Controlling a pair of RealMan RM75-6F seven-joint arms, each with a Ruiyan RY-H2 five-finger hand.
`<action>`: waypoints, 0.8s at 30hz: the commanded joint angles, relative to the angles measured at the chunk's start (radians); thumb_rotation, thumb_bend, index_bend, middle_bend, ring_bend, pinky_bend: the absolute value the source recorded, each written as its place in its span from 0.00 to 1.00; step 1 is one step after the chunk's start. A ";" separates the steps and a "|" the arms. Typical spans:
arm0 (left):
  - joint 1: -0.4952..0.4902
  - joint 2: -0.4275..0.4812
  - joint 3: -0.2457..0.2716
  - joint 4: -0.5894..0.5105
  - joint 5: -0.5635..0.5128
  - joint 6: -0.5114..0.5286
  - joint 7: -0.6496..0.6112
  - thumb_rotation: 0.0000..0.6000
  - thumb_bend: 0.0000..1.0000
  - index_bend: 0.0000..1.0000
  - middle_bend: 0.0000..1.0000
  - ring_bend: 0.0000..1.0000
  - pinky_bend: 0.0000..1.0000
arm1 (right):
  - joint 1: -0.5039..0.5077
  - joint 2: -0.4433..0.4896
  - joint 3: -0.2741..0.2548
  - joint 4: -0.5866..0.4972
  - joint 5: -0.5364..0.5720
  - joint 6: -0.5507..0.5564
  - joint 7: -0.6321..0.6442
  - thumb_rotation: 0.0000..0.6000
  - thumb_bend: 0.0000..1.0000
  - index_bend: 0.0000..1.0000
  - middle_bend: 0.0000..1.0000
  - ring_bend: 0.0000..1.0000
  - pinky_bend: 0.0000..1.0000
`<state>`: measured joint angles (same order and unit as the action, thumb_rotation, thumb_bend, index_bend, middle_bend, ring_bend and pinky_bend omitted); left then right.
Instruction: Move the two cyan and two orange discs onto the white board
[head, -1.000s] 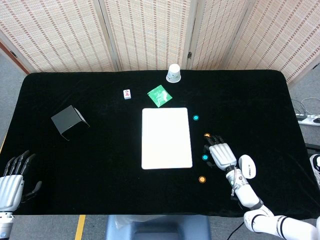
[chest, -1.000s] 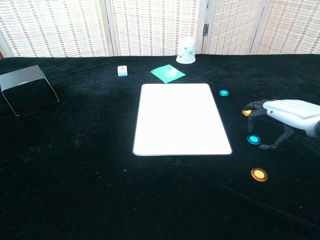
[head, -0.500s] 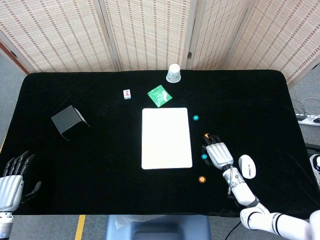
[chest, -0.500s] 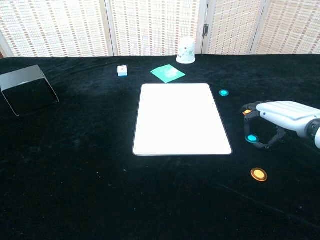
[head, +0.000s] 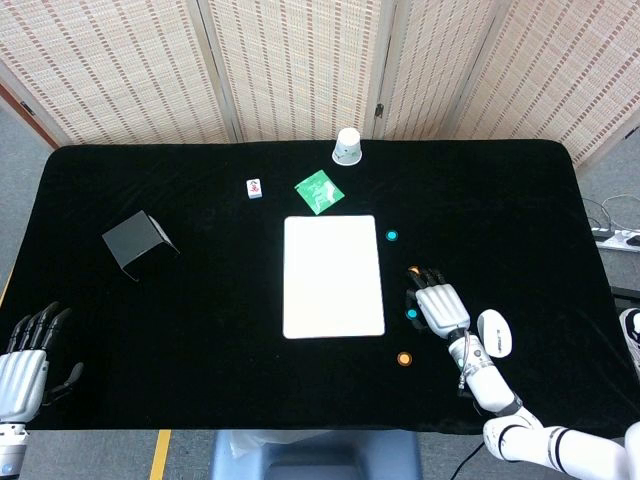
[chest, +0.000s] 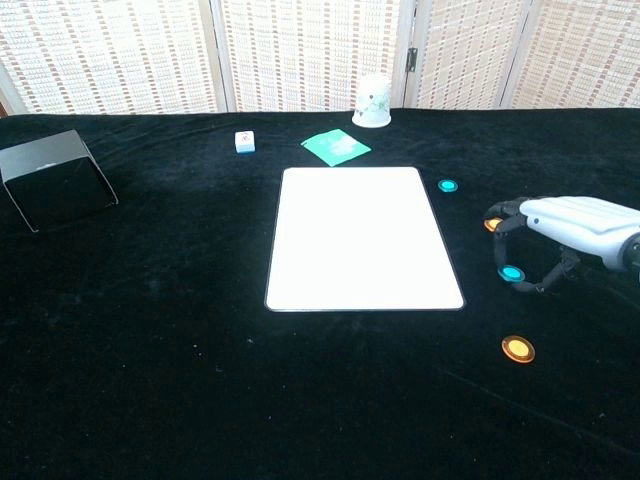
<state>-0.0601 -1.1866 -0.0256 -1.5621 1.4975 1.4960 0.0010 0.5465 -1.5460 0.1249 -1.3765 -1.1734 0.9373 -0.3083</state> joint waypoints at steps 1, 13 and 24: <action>0.000 0.000 0.000 -0.001 -0.001 -0.002 0.002 1.00 0.40 0.12 0.02 0.07 0.00 | 0.000 0.014 0.000 -0.022 -0.016 0.011 0.009 1.00 0.40 0.50 0.15 0.01 0.00; 0.002 0.001 0.000 0.000 -0.001 0.002 -0.002 1.00 0.40 0.11 0.02 0.07 0.00 | 0.072 0.010 0.035 -0.115 -0.027 -0.004 -0.050 1.00 0.40 0.50 0.15 0.01 0.00; 0.011 -0.004 0.003 0.027 -0.013 -0.001 -0.027 1.00 0.40 0.11 0.02 0.07 0.00 | 0.209 -0.119 0.073 -0.094 0.088 -0.059 -0.247 1.00 0.40 0.50 0.15 0.00 0.00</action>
<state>-0.0495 -1.1907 -0.0229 -1.5348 1.4849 1.4957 -0.0265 0.7377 -1.6462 0.1924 -1.4782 -1.1043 0.8873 -0.5353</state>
